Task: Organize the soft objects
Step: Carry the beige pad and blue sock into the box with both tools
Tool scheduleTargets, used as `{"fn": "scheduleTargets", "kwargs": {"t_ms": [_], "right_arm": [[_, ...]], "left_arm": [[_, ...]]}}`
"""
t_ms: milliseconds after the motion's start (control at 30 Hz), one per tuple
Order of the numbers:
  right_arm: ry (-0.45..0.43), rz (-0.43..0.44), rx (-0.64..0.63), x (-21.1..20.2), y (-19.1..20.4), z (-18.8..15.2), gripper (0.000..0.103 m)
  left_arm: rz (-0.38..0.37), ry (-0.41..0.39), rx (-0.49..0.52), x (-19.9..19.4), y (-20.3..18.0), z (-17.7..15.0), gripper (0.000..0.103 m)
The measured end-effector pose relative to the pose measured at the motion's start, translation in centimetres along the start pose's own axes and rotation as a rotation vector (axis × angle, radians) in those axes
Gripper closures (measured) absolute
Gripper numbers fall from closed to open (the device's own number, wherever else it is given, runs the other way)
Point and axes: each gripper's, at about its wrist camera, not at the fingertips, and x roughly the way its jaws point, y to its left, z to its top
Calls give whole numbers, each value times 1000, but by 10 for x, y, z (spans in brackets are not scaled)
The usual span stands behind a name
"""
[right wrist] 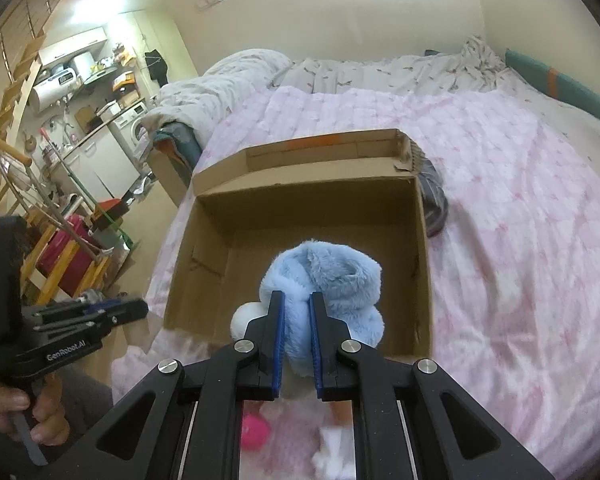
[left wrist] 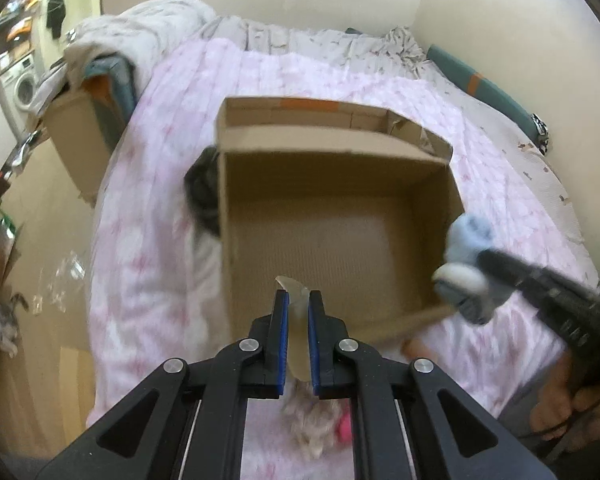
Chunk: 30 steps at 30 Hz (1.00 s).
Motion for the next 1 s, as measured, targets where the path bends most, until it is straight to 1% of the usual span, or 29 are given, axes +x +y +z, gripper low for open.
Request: {"fn": "scheduleTargets", "kwargs": {"t_ms": [33, 67, 100, 200, 300, 400, 467, 500, 567, 700, 967, 1000], "right_arm": [[5, 6, 11, 9, -3, 2, 90], [11, 9, 18, 17, -6, 3, 90], [18, 9, 22, 25, -8, 3, 90], [40, 2, 29, 47, -15, 0, 90], [74, -12, 55, 61, -21, -6, 90], [100, -18, 57, 69, -22, -12, 90], [108, -22, 49, 73, -22, -14, 90], [114, -27, 47, 75, -22, -14, 90], [120, -43, 47, 78, -22, -15, 90], [127, -41, 58, 83, -24, -14, 90], [133, -53, 69, 85, -24, -16, 89], [134, -51, 70, 85, -24, -16, 89]], "left_arm": [[-22, -7, 0, 6, -1, 5, 95], [-69, -17, 11, 15, -4, 11, 95], [-79, -17, 29, 21, -6, 14, 95], [-40, -6, 58, 43, -11, 16, 95], [-65, 35, 31, 64, -6, 8, 95], [-51, 79, 28, 81, -6, 2, 95], [-68, 91, 22, 85, -5, 0, 95], [-87, 98, 5, 87, -3, 0, 95], [-100, 112, -13, 91, 0, 1, 95], [-73, 114, -25, 94, 3, -2, 94], [-67, 139, -16, 96, 2, -5, 83], [-62, 139, -10, 95, 1, -6, 80]]}}
